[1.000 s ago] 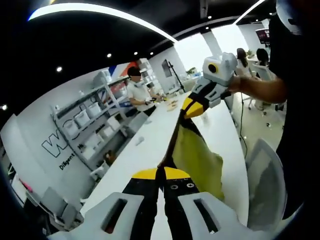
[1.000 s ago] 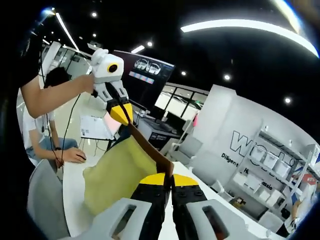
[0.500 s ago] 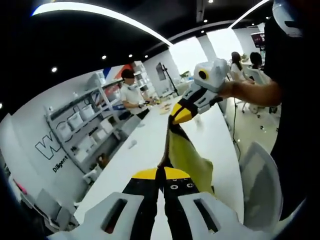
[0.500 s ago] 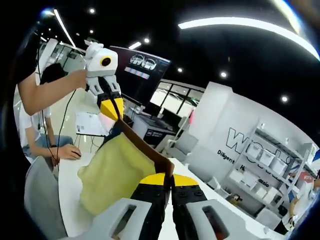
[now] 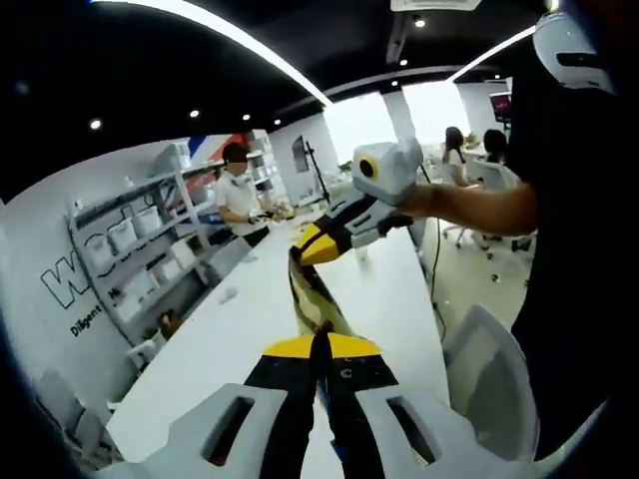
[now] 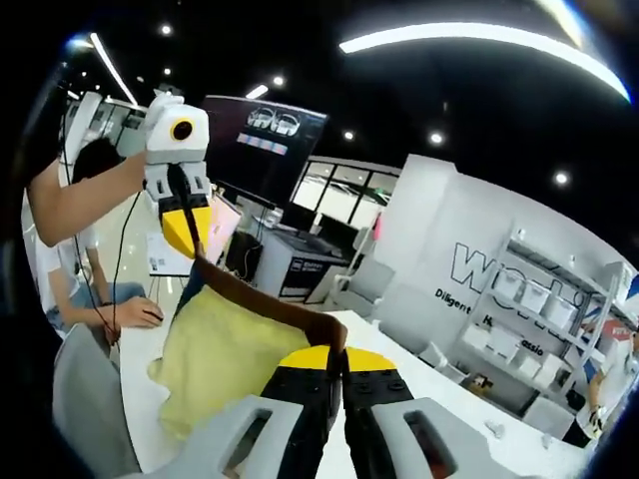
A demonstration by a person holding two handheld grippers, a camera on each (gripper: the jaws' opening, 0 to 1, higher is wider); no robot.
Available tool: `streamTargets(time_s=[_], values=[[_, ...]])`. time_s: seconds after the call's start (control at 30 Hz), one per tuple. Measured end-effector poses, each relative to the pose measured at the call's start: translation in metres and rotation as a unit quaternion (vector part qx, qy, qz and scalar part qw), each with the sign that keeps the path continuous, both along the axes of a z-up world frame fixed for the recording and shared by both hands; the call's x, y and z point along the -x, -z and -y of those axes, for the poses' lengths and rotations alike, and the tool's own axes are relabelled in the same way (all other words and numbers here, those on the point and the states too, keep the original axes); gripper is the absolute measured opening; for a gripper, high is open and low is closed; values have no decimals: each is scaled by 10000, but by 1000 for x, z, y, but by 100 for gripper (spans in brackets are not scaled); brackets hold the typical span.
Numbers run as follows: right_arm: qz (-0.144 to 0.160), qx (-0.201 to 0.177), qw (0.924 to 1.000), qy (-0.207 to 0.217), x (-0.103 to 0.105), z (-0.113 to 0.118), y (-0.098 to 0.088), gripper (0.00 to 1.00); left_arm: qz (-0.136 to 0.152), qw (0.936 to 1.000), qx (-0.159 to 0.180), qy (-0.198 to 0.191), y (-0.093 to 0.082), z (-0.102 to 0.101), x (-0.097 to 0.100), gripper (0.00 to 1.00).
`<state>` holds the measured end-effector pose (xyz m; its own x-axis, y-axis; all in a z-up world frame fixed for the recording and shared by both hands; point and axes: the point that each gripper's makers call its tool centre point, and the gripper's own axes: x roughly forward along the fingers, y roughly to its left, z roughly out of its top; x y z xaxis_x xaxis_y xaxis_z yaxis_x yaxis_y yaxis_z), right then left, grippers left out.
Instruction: Fold the garment on the visible template until the final outline fits inside the template.
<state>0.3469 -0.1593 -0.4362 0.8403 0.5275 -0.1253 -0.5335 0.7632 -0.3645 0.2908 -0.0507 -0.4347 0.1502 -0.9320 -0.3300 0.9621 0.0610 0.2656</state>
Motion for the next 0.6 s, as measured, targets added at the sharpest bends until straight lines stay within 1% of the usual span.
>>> streamTargets(time_s=[0.07,0.2,0.3,0.37,0.6], values=[[-36,-74,10000,-18,-1,0,3,0,-66,10000,11,57,4,5,3,3],[-117,-28,9999,-26,-2,-1,9,0,-242,9994,-37,241,16,19,13,3],[-150,-50,9999,-41,-2,-2,12,0,-352,9983,-51,470,23,31,26,3],[-164,-116,9998,-84,-1,-3,12,0,-426,9970,-33,652,26,40,35,3],[-222,-420,9986,-212,2,-6,13,0,-530,9938,-34,973,34,63,49,3]])
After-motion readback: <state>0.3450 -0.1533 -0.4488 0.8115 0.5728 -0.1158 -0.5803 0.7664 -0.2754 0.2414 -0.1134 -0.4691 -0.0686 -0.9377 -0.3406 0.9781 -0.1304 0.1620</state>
